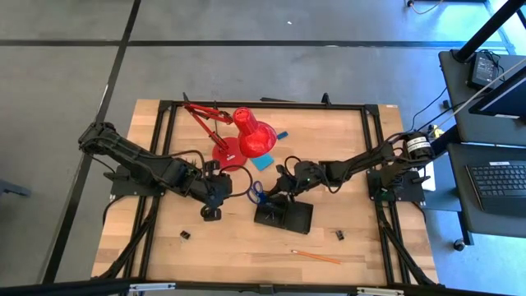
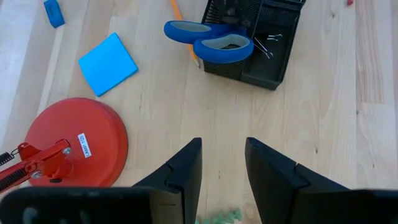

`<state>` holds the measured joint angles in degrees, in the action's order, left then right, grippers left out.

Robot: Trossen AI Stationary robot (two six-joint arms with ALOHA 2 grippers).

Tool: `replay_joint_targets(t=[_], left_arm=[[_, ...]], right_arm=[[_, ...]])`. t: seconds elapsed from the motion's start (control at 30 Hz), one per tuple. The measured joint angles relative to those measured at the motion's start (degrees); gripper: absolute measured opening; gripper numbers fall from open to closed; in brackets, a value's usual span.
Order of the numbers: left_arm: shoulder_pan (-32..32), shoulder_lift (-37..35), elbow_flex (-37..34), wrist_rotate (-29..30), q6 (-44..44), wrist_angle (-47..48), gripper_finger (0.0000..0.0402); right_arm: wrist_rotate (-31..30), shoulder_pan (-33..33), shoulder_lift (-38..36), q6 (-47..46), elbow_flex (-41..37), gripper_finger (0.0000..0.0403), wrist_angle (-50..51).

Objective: Pick and place office supplies into organizer
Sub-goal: Put the black mechanical pen into the desk organizer, then put the top orange pencil into the desk organizer

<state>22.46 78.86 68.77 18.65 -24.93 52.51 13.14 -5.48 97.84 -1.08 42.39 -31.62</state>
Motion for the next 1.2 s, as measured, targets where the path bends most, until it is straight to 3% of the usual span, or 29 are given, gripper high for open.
replay_joint_targets(t=[0.23,0.43,0.73,0.9,1.0,1.13,1.2], left_arm=[[0.0,0.01,0.0,0.0,-0.37,0.02,0.0116],[0.0,0.02,0.0,-0.13,-1.45,0.01,0.0116],[0.0,0.03,0.0,-0.17,-1.97,0.01,0.0116],[0.0,0.03,0.0,-0.2,-1.95,0.02,0.0116],[0.0,0.03,0.0,-0.23,-1.97,0.01,0.0116],[0.0,0.03,0.0,-0.24,-1.95,0.04,0.0116],[-0.08,0.03,0.0,-0.26,-1.91,0.02,0.0116]], right_arm=[[0.01,0.02,-0.99,-0.17,-0.02,0.0152,0.78],[-0.02,0.02,-8.31,0.23,-0.02,0.0176,6.42],[-0.11,1.07,-23.35,8.1,-0.02,0.017,31.94],[-0.33,1.91,-26.06,15.42,-0.02,0.0171,36.61],[-3.92,1.92,-26.04,15.75,-0.02,0.0169,38.67],[-15.29,2.27,-24.34,16.67,-0.02,0.0164,44.53],[-17.58,3.08,-23.32,16.68,-0.02,0.0161,46.49]])
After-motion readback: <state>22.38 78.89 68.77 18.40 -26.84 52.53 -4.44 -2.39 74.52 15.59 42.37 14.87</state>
